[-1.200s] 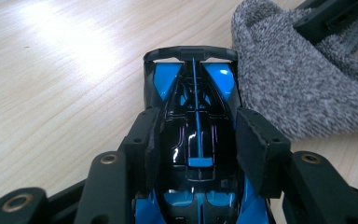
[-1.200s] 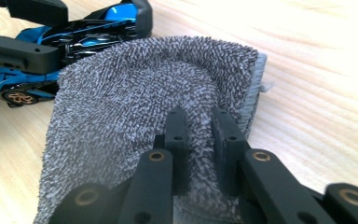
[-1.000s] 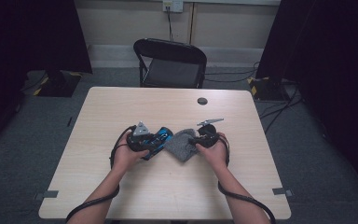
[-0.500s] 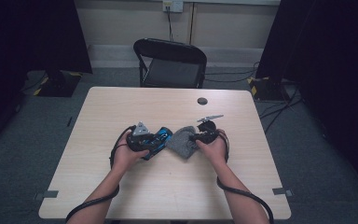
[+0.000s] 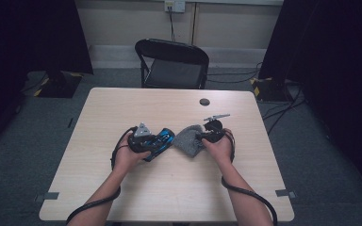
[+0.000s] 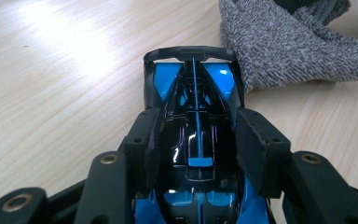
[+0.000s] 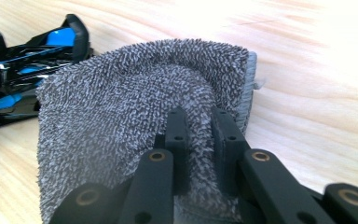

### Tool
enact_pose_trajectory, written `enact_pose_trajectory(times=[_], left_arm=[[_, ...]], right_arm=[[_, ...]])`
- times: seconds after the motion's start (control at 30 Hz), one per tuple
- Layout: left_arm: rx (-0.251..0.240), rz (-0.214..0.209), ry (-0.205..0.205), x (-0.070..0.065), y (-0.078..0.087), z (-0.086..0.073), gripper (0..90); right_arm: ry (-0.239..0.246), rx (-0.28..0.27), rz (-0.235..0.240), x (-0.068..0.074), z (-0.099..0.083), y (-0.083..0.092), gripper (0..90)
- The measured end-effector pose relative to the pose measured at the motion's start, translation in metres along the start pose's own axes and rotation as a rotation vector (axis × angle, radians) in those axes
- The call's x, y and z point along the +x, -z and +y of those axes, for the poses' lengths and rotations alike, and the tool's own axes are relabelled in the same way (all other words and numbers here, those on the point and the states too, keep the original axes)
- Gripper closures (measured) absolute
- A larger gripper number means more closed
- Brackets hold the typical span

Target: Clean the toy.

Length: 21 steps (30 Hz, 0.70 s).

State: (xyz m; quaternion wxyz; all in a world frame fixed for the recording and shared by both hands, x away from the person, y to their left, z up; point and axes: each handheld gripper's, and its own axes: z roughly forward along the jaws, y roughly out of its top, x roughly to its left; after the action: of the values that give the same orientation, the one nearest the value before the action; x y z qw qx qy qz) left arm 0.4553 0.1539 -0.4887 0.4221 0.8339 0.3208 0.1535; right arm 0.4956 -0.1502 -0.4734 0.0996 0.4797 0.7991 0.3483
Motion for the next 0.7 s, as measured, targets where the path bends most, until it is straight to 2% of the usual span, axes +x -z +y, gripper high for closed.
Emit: enact_pose_trajectory(times=[0.23,0.37,0.53,0.7], left_arm=[[0.0,-0.001,0.001,0.0,0.0,0.0,51.5],[0.001,0.0,0.001,0.0,0.0,0.0,51.5],[0.004,0.0,0.001,0.0,0.0,0.0,51.5],[0.004,0.0,0.001,0.0,0.0,0.0,51.5]], right_arm=[[-0.025,-0.01,-0.016,-0.01,0.0,0.006,78.9],[-0.064,-0.046,-0.019,-0.018,0.001,0.017,79.0],[-0.059,-0.061,-0.003,-0.019,0.002,0.027,79.0],[-0.033,-0.091,0.041,-0.012,-0.002,0.043,79.0]])
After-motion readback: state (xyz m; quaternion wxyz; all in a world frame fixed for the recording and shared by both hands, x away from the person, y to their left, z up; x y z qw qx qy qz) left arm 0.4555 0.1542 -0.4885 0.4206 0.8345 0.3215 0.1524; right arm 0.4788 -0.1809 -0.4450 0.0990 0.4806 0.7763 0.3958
